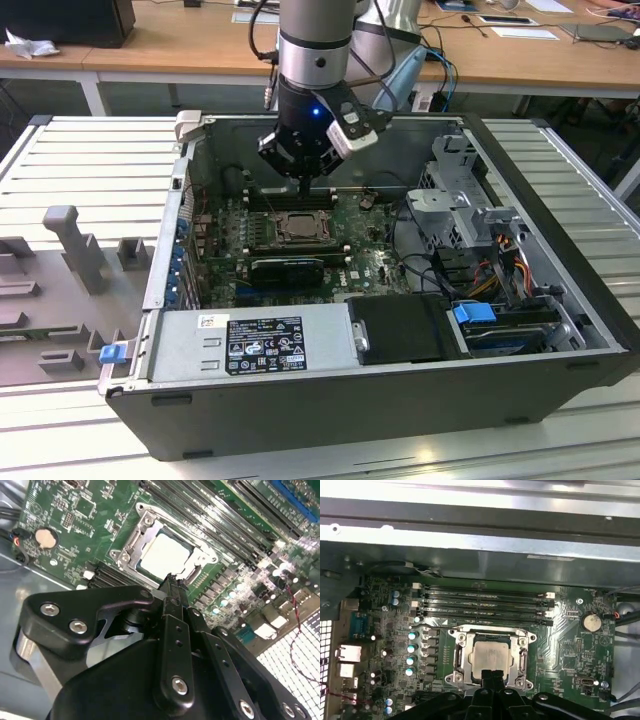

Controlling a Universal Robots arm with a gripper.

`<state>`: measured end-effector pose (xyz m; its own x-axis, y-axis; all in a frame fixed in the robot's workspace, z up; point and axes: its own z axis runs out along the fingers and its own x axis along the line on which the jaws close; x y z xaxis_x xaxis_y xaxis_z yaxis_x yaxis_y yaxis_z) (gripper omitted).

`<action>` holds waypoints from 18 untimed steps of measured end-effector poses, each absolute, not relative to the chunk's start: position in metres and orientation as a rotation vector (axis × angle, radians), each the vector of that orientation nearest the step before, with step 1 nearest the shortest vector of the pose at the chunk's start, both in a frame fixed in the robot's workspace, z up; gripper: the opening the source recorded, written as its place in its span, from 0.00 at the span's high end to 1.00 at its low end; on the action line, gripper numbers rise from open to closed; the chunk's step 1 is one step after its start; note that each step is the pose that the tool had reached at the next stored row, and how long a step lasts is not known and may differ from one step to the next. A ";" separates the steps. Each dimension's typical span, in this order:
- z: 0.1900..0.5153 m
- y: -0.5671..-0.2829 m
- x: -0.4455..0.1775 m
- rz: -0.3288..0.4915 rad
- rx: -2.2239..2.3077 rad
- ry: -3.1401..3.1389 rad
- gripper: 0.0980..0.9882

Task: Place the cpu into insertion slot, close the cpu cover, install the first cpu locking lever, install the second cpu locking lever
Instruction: 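Install the first cpu locking lever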

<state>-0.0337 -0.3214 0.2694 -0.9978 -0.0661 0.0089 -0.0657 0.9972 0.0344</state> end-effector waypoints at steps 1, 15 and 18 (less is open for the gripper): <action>0.269 -0.321 -0.036 -0.055 0.103 -3.129 0.99; 0.268 -0.321 -0.053 -0.056 0.104 -3.141 0.99; 0.268 -0.321 -0.055 -0.056 0.104 -3.141 0.99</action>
<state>-0.0555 -0.3215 0.2683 -0.9978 -0.0659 -0.0024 -0.0659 0.9972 0.0357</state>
